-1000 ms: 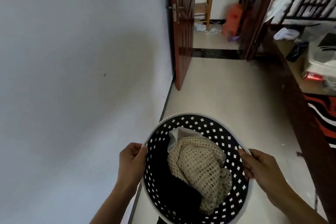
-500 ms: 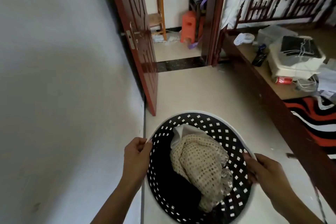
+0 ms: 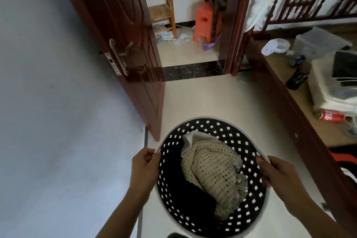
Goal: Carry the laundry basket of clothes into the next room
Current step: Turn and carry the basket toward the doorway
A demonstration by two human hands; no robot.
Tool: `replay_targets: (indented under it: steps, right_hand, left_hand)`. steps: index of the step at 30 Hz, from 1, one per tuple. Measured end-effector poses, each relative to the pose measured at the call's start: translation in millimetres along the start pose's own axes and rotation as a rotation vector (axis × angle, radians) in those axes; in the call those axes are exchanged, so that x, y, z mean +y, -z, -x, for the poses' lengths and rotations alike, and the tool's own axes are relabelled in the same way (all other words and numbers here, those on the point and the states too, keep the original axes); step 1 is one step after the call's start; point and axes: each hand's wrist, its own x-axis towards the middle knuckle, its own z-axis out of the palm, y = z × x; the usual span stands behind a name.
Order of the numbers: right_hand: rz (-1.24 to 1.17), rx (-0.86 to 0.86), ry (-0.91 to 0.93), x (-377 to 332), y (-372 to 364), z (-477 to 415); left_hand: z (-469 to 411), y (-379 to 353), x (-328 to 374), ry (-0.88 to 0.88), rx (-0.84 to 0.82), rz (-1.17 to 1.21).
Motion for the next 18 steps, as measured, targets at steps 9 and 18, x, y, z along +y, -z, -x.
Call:
replay_targets:
  steps: [9, 18]
  right_hand:
    - [0.136, -0.105, 0.068, -98, -42, -189]
    - [0.216, -0.156, -0.001, -177, -110, -387]
  left_hand:
    - [-155, -47, 61, 0.043, 0.110, 0.073]
    - [-360, -93, 123, 0.129, 0.148, 0.084]
